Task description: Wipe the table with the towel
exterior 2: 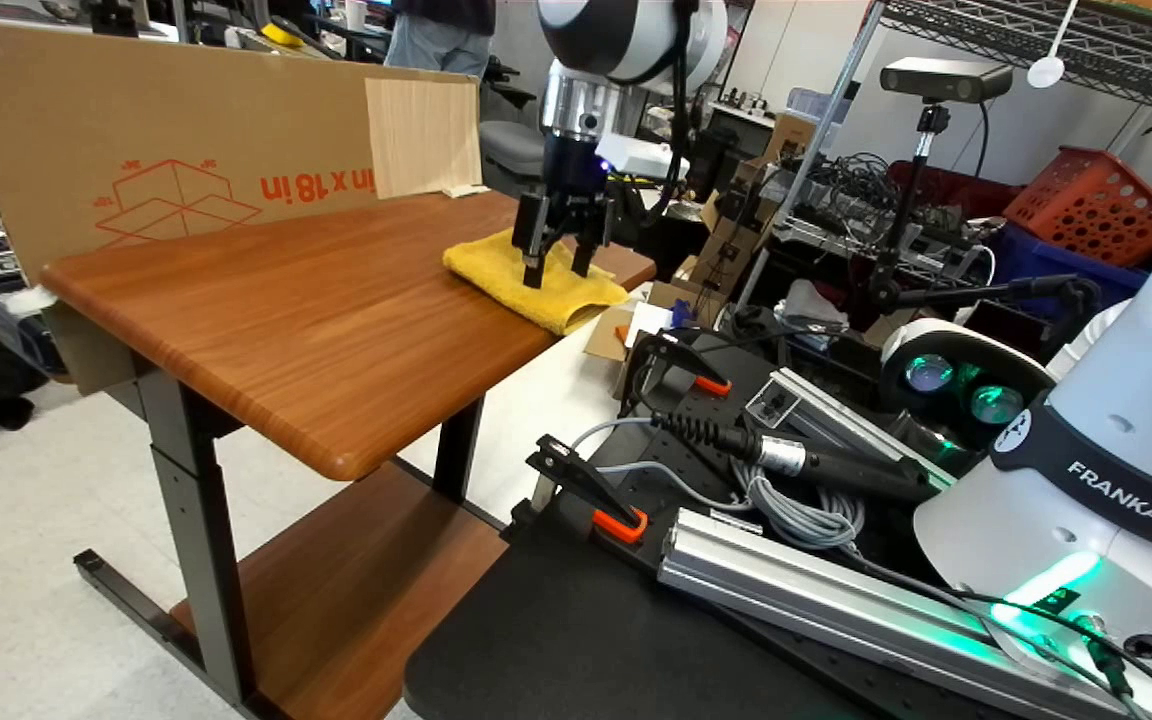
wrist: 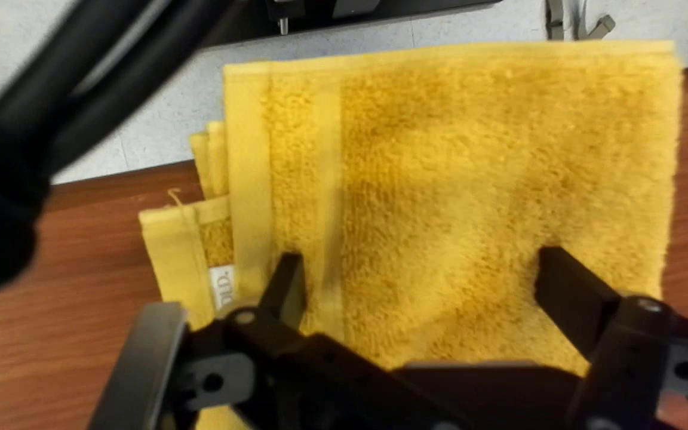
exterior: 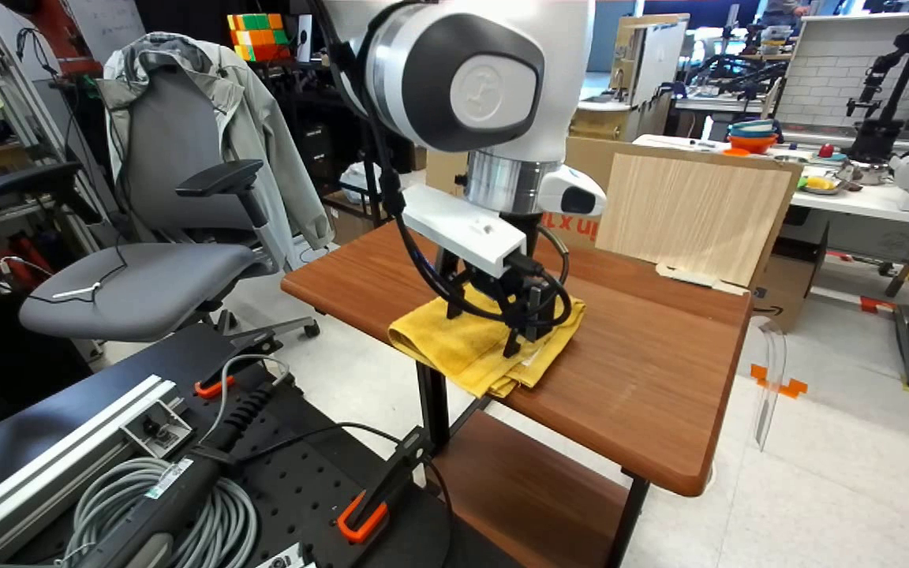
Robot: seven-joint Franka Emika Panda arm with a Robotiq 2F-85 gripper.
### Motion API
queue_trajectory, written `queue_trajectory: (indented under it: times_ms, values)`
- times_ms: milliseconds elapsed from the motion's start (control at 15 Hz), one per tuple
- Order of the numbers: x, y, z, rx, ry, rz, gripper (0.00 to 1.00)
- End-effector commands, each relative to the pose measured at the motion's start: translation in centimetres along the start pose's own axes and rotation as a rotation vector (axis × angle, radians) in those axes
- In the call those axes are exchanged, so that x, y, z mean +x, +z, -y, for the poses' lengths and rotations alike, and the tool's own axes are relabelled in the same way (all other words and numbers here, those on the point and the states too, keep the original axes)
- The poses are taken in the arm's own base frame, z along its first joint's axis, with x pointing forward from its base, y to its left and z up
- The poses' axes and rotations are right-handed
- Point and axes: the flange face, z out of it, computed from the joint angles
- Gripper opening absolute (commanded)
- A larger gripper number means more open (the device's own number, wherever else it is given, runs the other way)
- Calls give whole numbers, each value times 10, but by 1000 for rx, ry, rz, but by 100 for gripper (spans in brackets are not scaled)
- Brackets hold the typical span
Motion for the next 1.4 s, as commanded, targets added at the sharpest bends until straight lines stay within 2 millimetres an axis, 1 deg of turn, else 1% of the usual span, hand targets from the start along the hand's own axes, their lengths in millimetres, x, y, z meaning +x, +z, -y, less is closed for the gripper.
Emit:
queue_trajectory:
  times_ms: [0, 133, 267, 333, 467, 667, 800, 933, 1133, 1200, 1333]
  values:
    - [23, 40, -21, -2, 63, 15, 100]
    - [32, 49, -37, 5, 116, 36, 100]
    - [42, 47, -50, 7, 169, 32, 100]
    - [48, 44, -53, 5, 183, 15, 100]
    - [61, 36, -51, 1, 193, -24, 100]
    - [79, 31, -26, 2, 181, -57, 100]
    - [91, 31, -1, 11, 193, -43, 100]
    - [98, 36, 31, 10, 189, -35, 100]
    - [97, 46, 76, 8, 148, -30, 100]
    - [95, 49, 89, 35, 116, 0, 100]
    - [86, 48, 100, 44, 87, 24, 100]
